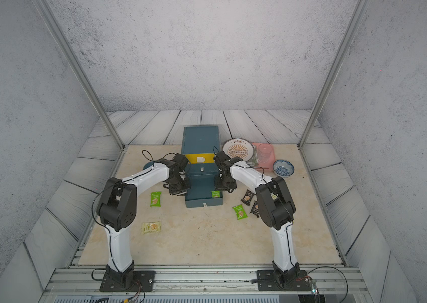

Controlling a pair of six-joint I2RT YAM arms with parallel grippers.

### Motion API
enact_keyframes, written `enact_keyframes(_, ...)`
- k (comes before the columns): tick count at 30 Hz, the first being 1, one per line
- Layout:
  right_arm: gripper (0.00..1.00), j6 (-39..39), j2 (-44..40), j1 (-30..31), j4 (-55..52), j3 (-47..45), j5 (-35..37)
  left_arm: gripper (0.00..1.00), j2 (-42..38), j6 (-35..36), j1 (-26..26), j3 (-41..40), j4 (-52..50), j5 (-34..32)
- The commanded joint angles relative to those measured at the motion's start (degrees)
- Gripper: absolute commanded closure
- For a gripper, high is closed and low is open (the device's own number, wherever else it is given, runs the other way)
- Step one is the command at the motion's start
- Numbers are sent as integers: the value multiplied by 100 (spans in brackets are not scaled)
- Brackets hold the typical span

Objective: Take the cookies out of the drawer
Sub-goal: Adjust the drawer in the storage box.

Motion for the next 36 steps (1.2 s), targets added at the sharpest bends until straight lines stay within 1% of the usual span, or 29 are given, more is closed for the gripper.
enact_keyframes(1, 82, -30, -67, -56, -217, 3, 180, 90, 106, -44, -31, 39, 6, 38)
enact_keyframes(3, 69, -55, -116, -88, -308, 40, 119, 90, 94, -25, -54, 73, 20, 30)
enact_keyframes(5, 61, -64, -196, -109, -442, 70, 188, 90, 105, -1, -81, 86, 34, 24)
enact_keyframes(7, 56, -82, -348, -125, -486, 14, 243, 91, 119, 46, -94, 60, 39, 3)
enact_keyframes(9, 53, -90, -521, -142, -562, -36, 273, 91, 124, 91, -94, 12, 69, 44)
enact_keyframes(13, 52, -152, -860, -135, -646, -133, 78, 92, 67, 233, -102, -90, 153, 138)
enact_keyframes(17, 51, -178, -1100, -90, -736, -37, -291, 100, -6, 502, -103, -154, 200, 201)
enact_keyframes(18, 51, -179, -1102, -56, -814, 37, -376, 100, 1, 576, -102, -152, 198, 213)
enact_keyframes(22, 52, -222, -979, 151, -1159, 373, -600, 100, 28, 864, -103, -129, 104, 205)
enact_keyframes(26, 52, -191, -875, 377, -1245, 422, -777, 100, 27, 1134, -103, -63, 19, 66)
enact_keyframes(30, 52, -106, -667, 490, -1359, 519, -809, 100, 45, 1319, -103, 86, -124, -102)
enact_keyframes(36, 52, 79, -183, 669, -1798, 1145, -638, 100, 36, 1402, -112, 159, -145, -270)
